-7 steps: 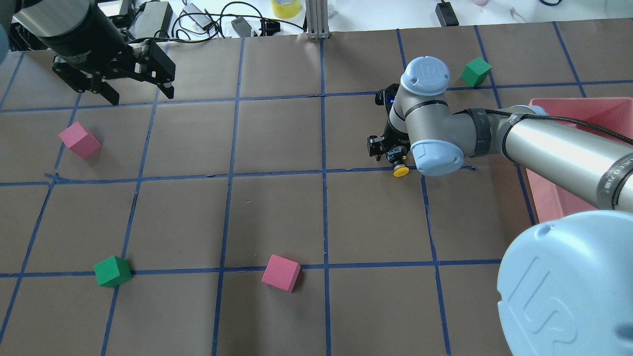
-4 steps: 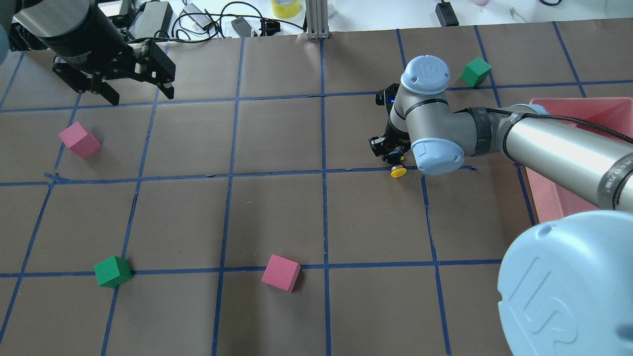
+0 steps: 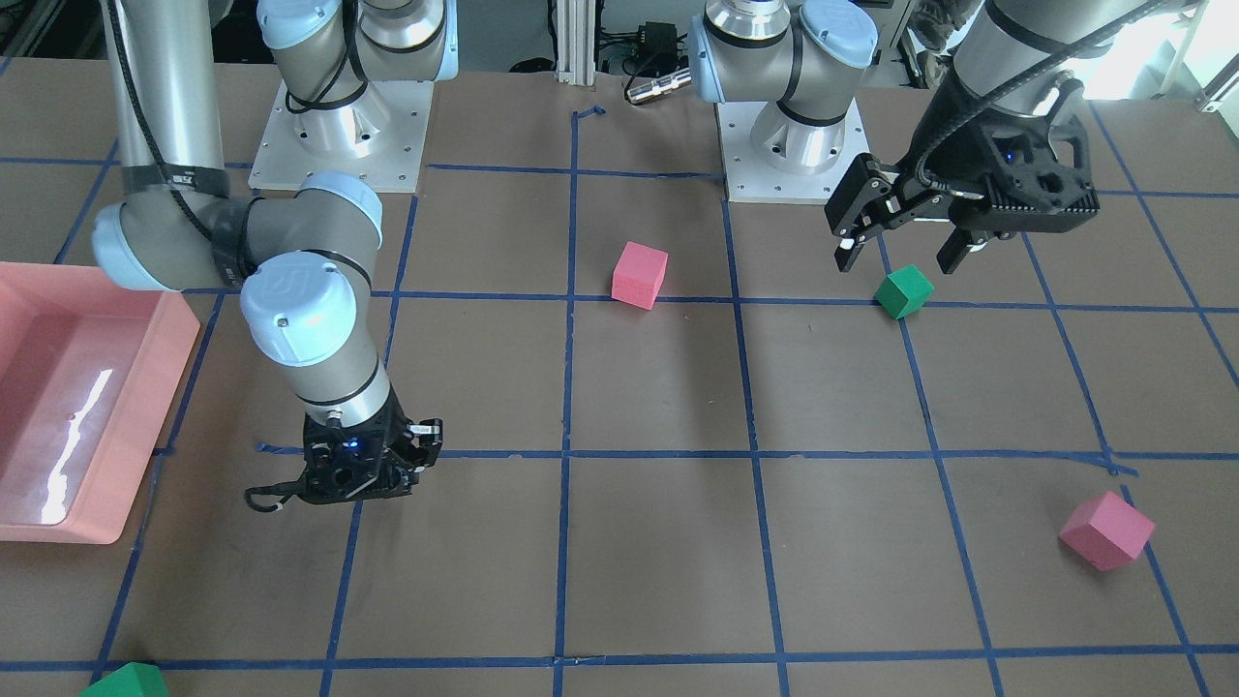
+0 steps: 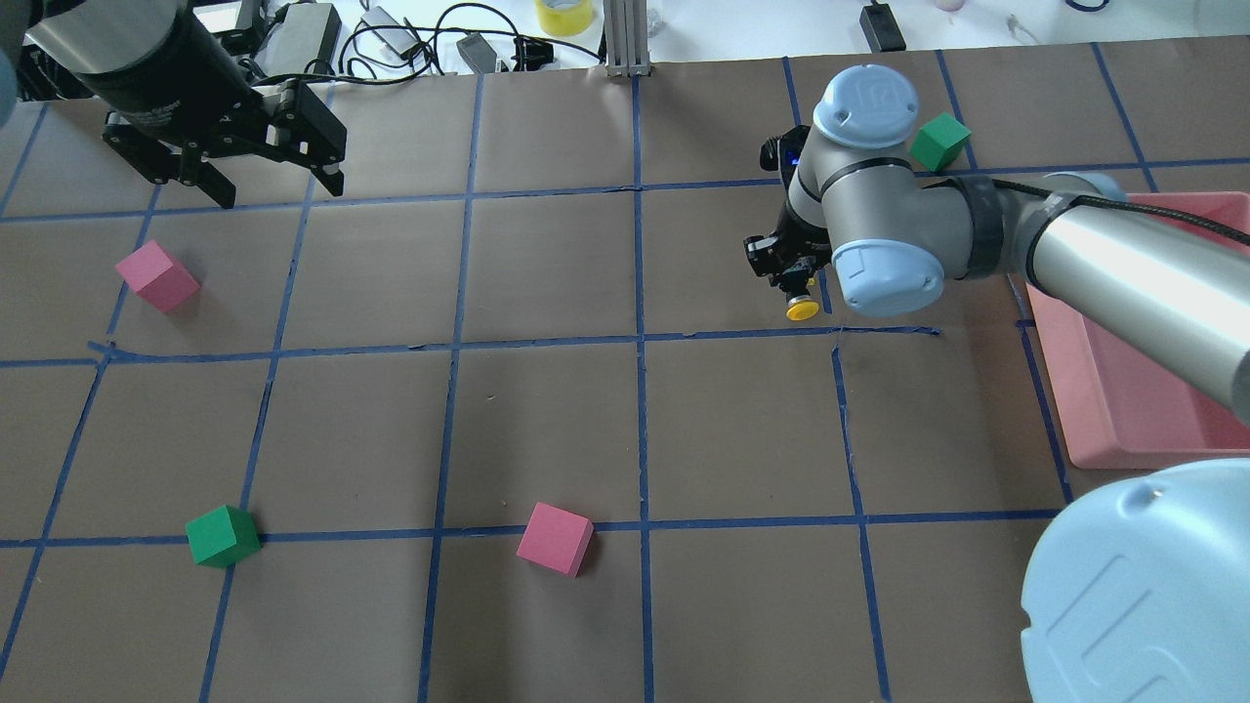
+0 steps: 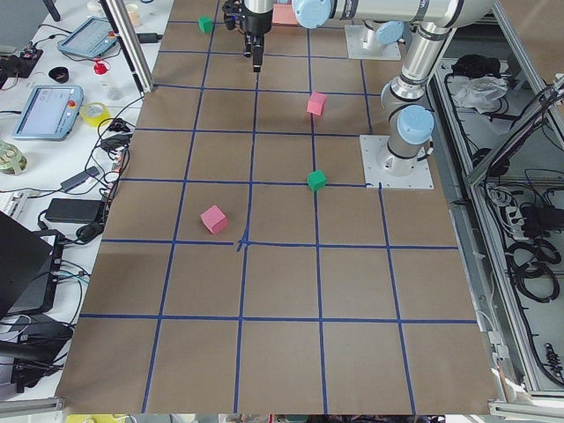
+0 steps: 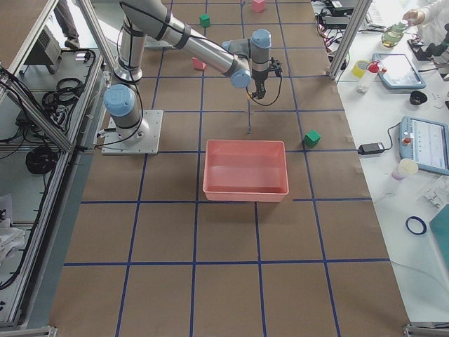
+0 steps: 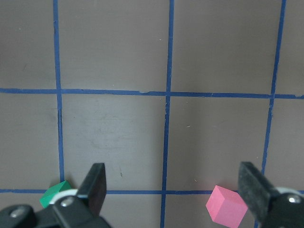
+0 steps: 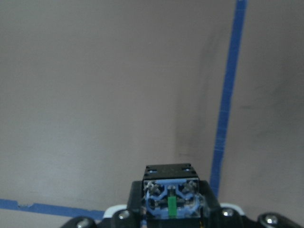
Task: Align button upright
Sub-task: 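Carry the button with the right gripper over the pink bin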
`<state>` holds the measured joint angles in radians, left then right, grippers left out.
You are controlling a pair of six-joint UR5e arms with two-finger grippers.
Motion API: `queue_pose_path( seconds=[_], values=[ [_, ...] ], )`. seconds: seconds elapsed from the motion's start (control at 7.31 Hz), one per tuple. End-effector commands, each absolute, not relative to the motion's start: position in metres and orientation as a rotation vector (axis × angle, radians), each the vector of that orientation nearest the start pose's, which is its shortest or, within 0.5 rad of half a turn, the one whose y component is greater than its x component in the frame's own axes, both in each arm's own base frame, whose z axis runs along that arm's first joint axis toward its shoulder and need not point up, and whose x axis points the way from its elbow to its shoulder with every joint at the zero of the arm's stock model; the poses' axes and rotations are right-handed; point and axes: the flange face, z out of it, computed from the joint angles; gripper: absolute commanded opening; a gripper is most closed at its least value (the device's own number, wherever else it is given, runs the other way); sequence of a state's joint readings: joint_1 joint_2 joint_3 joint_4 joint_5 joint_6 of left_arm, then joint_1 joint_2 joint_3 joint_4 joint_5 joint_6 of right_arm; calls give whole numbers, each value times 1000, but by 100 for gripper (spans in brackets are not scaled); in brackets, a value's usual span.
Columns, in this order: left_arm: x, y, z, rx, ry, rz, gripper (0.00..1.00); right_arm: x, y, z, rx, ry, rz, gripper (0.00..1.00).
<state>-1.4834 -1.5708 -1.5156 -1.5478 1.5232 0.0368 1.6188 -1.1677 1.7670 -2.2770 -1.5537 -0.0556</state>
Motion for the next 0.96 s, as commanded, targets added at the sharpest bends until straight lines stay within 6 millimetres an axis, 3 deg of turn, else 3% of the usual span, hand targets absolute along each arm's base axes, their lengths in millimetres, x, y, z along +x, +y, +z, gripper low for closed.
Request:
queue_pose_path(
  seconds=[0.0, 0.27, 0.55, 0.82],
  values=[
    [-94, -509, 518, -78, 3181, -129, 100, 87, -615, 318, 9, 3149, -139, 0],
    [-94, -509, 518, -78, 3179, -129, 100, 19, -612, 357, 162, 3152, -124, 0],
    [-95, -508, 518, -75, 3179, -129, 100, -40, -610, 371, 115, 3163, -147, 0],
    [-95, -508, 519, -75, 3179, -131, 100, -104, -595, 372, 34, 3154, -85, 0]
  ],
)
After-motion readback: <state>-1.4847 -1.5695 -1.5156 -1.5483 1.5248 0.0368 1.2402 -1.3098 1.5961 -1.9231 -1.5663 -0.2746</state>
